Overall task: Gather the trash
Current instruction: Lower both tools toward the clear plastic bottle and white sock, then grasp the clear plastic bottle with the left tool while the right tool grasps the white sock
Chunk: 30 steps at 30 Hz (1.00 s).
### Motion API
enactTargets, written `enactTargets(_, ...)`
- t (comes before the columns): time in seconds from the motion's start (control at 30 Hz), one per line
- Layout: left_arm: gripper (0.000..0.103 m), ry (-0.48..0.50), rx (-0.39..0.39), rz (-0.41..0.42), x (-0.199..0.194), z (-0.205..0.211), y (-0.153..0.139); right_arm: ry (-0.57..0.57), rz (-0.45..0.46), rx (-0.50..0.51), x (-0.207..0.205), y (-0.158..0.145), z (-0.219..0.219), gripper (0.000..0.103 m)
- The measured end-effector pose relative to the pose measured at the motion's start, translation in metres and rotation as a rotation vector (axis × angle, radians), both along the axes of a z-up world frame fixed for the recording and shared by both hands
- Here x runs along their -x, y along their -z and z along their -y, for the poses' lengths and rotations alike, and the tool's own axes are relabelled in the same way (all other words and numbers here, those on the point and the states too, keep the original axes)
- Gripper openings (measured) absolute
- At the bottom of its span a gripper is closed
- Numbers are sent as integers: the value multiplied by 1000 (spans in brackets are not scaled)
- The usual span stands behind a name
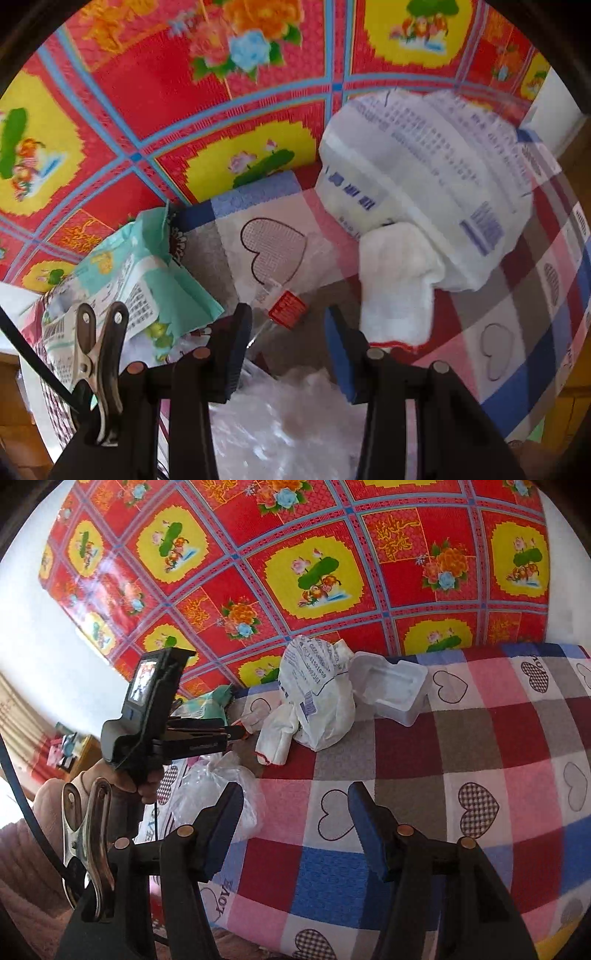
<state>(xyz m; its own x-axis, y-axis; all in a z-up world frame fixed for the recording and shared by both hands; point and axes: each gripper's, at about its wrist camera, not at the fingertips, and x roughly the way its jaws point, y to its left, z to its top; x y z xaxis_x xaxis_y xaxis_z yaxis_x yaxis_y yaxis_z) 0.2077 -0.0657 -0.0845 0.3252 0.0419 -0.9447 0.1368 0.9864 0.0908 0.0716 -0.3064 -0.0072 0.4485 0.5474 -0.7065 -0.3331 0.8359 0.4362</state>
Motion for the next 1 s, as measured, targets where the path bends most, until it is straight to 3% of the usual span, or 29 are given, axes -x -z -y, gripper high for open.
enactTargets(0.33,42,-2,57,-29,-14,-9,20,39,-22,19,-5,2,-17,61)
enactTargets(0.43,33,-5,73,-29,-17,-11,24,38,-24,27,-5,2,-22,61)
enactTargets(0.57,32,3,105,-20,-17,-15,26,38,-26,39,-5,1,-25,61)
enactTargets(1.0,32,-154,279,74,26,-45,-22,12,-51,38,-19,19,-44,61)
